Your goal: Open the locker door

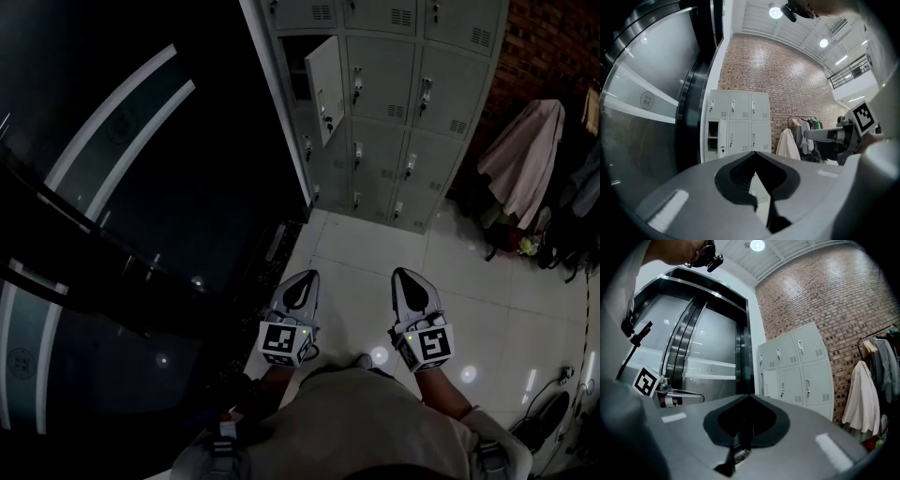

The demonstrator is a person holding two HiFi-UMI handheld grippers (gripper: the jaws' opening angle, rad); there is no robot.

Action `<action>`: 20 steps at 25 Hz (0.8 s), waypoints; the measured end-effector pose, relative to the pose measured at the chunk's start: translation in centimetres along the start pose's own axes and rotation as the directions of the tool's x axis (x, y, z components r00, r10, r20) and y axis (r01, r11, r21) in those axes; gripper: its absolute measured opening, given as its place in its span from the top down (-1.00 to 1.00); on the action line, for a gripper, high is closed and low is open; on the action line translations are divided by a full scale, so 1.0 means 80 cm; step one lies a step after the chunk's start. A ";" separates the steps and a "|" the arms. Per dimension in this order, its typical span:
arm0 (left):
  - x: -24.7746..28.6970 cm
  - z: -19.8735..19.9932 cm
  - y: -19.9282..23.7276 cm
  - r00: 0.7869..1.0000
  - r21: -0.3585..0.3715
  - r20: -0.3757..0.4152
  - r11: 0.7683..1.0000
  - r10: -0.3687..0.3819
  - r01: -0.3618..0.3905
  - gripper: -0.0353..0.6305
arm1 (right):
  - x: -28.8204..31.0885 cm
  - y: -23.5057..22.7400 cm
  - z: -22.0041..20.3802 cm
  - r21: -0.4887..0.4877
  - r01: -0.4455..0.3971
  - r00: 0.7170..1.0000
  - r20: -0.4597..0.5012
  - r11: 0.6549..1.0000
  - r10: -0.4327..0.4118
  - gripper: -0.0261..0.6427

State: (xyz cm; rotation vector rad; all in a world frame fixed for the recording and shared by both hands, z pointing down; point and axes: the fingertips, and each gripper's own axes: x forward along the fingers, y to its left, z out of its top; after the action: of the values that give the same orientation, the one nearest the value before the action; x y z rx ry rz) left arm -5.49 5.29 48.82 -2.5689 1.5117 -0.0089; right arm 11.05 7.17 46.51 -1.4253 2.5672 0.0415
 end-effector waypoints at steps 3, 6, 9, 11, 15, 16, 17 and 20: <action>0.000 -0.008 0.001 1.000 -0.012 0.004 1.000 0.010 -0.010 0.75 | 0.006 -0.003 0.005 -0.003 -0.010 0.997 0.081 1.000 0.010 0.92; 0.001 -0.011 -0.002 1.000 -0.010 0.002 1.000 0.009 -0.009 0.75 | 0.005 -0.002 -0.004 -0.009 -0.011 0.999 0.034 1.000 0.011 0.92; 0.001 -0.011 -0.004 1.000 -0.013 0.004 1.000 0.010 -0.010 0.75 | 0.001 -0.001 -0.013 -0.004 -0.009 0.999 -0.033 1.000 0.009 0.92; 0.001 -0.008 -0.004 1.000 -0.014 0.007 1.000 0.013 -0.013 0.75 | 0.000 -0.002 -0.010 -0.001 -0.007 1.000 -0.027 1.000 0.007 0.92; 0.004 -0.004 -0.005 1.000 -0.014 0.010 1.000 0.016 -0.015 0.75 | 0.002 -0.006 -0.004 0.004 -0.008 1.000 0.007 1.000 0.008 0.92; 0.005 -0.005 -0.005 1.000 -0.013 0.007 1.000 0.015 -0.015 0.75 | 0.002 -0.007 -0.005 0.006 -0.007 1.000 -0.007 1.000 0.007 0.92; 0.006 -0.006 -0.005 1.000 -0.013 0.005 1.000 0.014 -0.014 0.75 | 0.001 -0.007 -0.008 0.009 -0.004 0.999 -0.036 1.000 0.004 0.92; 0.010 -0.009 -0.004 1.000 -0.016 0.003 1.000 0.019 -0.019 0.75 | 0.003 -0.011 -0.015 0.020 -0.001 0.997 -0.072 1.000 0.003 0.92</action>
State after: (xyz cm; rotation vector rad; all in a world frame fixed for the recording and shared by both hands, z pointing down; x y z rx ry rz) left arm -4.90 4.64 49.53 -2.5656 1.5415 0.0103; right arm 11.46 6.36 47.74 -1.4428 2.6187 -0.0363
